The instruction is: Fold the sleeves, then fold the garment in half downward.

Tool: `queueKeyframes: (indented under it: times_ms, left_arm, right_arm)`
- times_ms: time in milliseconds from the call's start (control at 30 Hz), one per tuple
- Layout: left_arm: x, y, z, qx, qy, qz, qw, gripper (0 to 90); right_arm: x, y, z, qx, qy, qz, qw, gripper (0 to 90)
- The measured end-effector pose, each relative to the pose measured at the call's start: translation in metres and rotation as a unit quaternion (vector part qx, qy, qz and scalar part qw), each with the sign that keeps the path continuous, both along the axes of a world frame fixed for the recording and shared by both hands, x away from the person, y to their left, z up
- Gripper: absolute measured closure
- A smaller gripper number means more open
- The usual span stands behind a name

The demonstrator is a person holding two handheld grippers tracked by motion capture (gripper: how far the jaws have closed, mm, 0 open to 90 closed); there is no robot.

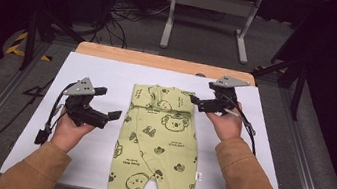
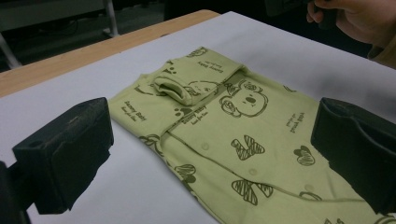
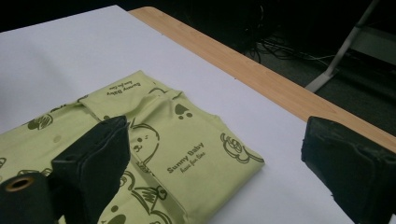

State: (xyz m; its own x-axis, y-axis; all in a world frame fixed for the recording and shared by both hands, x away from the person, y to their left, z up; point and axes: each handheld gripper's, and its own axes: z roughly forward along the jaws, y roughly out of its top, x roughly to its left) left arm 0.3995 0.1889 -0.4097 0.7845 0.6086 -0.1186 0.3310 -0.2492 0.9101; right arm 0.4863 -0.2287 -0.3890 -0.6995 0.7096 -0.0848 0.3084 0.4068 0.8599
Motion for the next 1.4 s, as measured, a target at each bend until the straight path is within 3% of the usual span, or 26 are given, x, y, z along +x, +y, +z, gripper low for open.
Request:
queueKeyframes:
  times_ms: [133, 500, 600, 733, 1000, 1067, 1267, 1300, 1400]
  left_arm:
    - [0.01, -0.003, 0.003, -0.006, 0.009, -0.01, 0.9999, 0.5]
    - [0.042, -0.015, 0.016, 0.023, 0.006, -0.001, 0.9997, 3.0]
    - [0.056, -0.019, 0.016, 0.008, 0.028, -0.004, 0.9996, 4.5]
    - [0.07, -0.028, 0.019, 0.03, 0.022, 0.004, 0.9993, 5.3]
    - [0.097, -0.04, 0.016, 0.058, 0.04, 0.013, 0.9974, 7.1]
    - [0.103, -0.043, 0.014, 0.055, 0.046, 0.012, 0.9973, 7.4]
    - [0.114, -0.051, 0.012, 0.082, 0.057, 0.023, 0.9948, 9.4]
    - [0.116, -0.054, 0.01, 0.099, 0.051, 0.033, 0.9932, 9.4]
    - [0.12, -0.057, 0.008, 0.108, 0.051, 0.036, 0.9921, 9.4]
  right_arm:
    - [0.0, -0.006, 0.002, 0.005, -0.003, -0.003, 1.0, 8.6]
    - [0.008, -0.011, 0.002, -0.001, -0.001, -0.006, 1.0, 10.9]
    - [0.014, -0.012, 0.0, -0.003, 0.009, -0.006, 0.9999, 14.2]
    - [0.022, -0.013, -0.002, 0.001, 0.022, -0.013, 0.9997, 17.4]
    - [0.033, -0.012, -0.008, -0.006, 0.021, -0.021, 0.9995, 20.4]
    - [0.037, -0.01, -0.011, -0.012, 0.033, -0.011, 0.9993, 22.8]
    - [0.046, -0.004, -0.015, -0.031, 0.041, -0.007, 0.9986, 25.2]
    - [0.048, -0.003, -0.016, -0.033, 0.041, -0.008, 0.9986, 25.3]
    - [0.051, -0.001, -0.017, -0.037, 0.041, -0.007, 0.9984, 26.3]
